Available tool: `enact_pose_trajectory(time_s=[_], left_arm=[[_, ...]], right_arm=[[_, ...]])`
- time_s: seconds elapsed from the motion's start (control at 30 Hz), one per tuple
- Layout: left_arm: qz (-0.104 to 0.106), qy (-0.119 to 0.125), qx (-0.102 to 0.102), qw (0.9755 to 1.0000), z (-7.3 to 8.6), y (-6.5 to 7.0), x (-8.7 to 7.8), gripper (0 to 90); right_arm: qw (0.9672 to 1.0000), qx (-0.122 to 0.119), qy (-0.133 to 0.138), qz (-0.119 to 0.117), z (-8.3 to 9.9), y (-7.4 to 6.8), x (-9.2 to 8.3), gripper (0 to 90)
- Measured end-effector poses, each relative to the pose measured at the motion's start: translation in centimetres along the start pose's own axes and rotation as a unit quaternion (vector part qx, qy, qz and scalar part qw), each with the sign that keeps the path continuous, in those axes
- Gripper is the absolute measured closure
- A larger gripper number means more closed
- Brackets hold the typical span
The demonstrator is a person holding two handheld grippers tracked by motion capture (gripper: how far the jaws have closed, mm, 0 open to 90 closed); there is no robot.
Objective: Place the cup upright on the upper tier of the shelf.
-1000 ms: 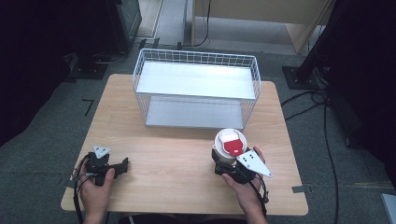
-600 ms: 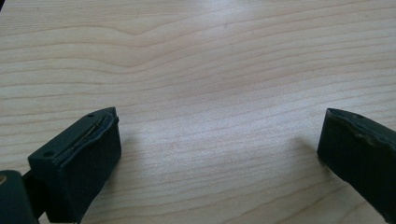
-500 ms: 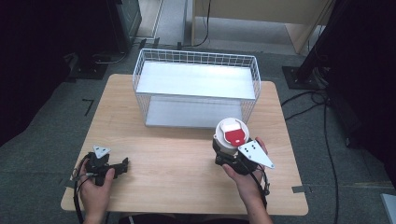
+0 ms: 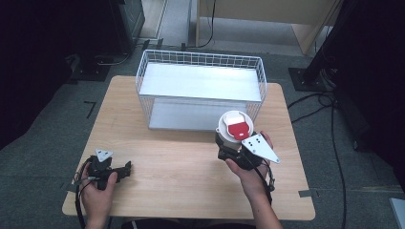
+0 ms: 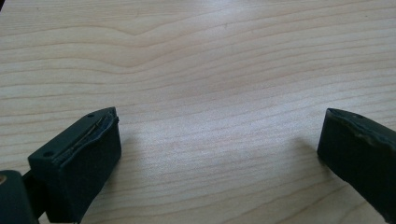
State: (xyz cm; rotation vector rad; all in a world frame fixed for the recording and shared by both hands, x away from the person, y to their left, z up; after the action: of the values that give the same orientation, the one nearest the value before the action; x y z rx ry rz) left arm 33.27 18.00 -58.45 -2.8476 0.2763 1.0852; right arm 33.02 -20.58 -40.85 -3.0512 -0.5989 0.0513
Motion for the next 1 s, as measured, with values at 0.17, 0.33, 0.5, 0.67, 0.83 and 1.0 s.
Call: enact_pose_trajectory(time_s=[0.17, 0.33, 0.5, 0.67, 0.83, 1.0], left_arm=[[0.0, -0.001, 0.0, 1.0, 0.0, 0.0, 0.0, 0.0], [0.0, 0.0, 0.0, 1.0, 0.0, 0.0, 0.0, 0.0], [0.0, 0.0, 0.0, 1.0, 0.0, 0.0, 0.0, 0.0], [0.0, 0.0, 0.0, 1.0, 0.0, 0.0, 0.0, 0.0], [0.0, 0.0, 0.0, 1.0, 0.0, 0.0, 0.0, 0.0], [0.0, 0.0, 0.0, 1.0, 0.0, 0.0, 0.0, 0.0]], right_arm=[[0.9999, -0.012, 0.008, -0.007, -1.5, -0.4, 0.7, 8.5], [0.9997, -0.011, 0.014, -0.014, -2.8, -0.8, 1.5, 8.5], [0.9995, -0.01, 0.024, -0.016, -4.2, -1.0, 2.6, 8.6], [0.9995, -0.006, 0.029, -0.014, -5.5, -0.8, 3.9, 8.6], [0.9993, 0.001, 0.037, -0.009, -6.8, -0.2, 5.0, 8.6], [0.999, 0.005, 0.044, -0.001, -8.1, 0.4, 5.9, 8.6]])
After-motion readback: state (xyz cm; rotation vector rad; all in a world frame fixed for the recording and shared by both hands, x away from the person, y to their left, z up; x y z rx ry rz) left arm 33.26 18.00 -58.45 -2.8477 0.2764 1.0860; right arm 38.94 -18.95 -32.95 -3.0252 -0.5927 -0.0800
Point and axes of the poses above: each handheld gripper's, and its own axes: x roughly forward along the jaws, z roughly out of its underside, y roughly to its right, the point moved 9 cm from there along x, roughly forward along the jaws, and after that the axes turned 5 degrees about y, right-handed, at the moved point
